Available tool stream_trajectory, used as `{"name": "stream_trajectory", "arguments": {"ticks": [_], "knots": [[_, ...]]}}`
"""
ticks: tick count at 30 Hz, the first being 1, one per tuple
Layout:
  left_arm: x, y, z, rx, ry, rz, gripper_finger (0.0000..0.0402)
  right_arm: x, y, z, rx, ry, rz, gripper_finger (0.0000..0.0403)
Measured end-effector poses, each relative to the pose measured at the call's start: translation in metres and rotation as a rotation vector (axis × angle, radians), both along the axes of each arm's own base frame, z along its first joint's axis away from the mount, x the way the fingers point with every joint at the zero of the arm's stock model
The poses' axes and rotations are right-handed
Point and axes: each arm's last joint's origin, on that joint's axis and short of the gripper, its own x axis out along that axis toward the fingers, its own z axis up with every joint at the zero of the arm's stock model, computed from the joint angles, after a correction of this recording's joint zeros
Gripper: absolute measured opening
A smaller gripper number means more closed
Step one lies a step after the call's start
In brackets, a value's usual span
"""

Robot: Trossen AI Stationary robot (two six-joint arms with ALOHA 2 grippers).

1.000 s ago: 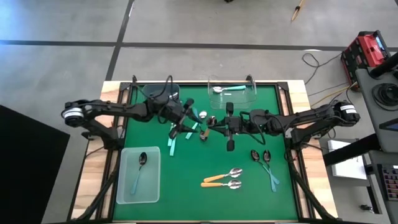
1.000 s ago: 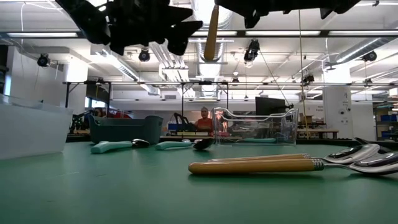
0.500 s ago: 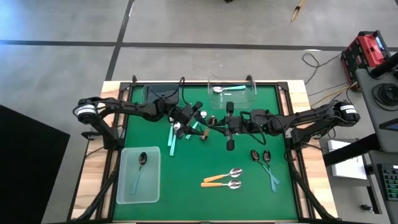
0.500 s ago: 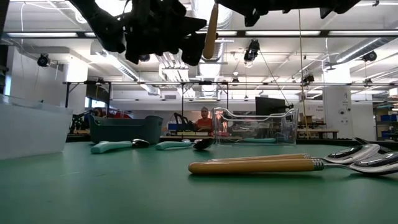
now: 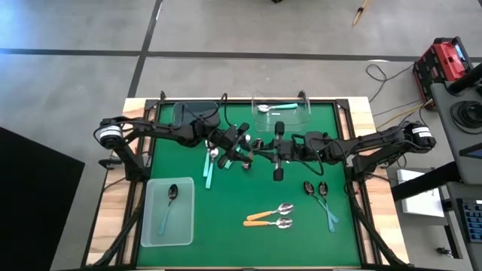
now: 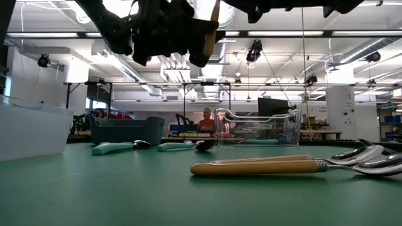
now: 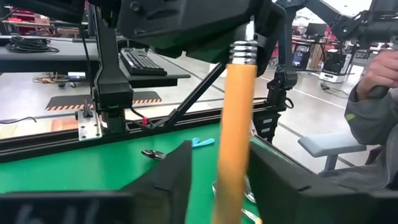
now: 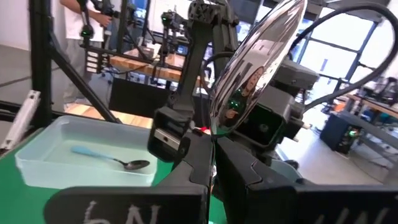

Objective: Sort silverware by color (type)
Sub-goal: Put the yellow spoon into the gray bin

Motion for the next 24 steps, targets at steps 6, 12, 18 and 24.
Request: {"name": "stream_trajectory", "arguments": {"ticks": [6,12,18,24], "knots": [[0.000,0.000,0.000,-0.015,0.007,0.003,0.0016,0.000,-0.001,0.000,-0.007,0.004,-0.034,0.0010],[-0.001,0.000,0.002,-0.022,0.010,0.028,0.0015,0.000,-0.001,0.000,0.002,0.003,-0.035,0.0012],[-0.005,0.000,0.008,-0.022,0.034,0.074,0.0014,0.000,-0.002,-0.001,0.049,0.011,-0.061,0.0038],[-0.012,0.000,0.015,0.034,0.067,0.152,0.0014,0.000,-0.003,-0.002,0.071,0.021,-0.101,0.0071]]}}
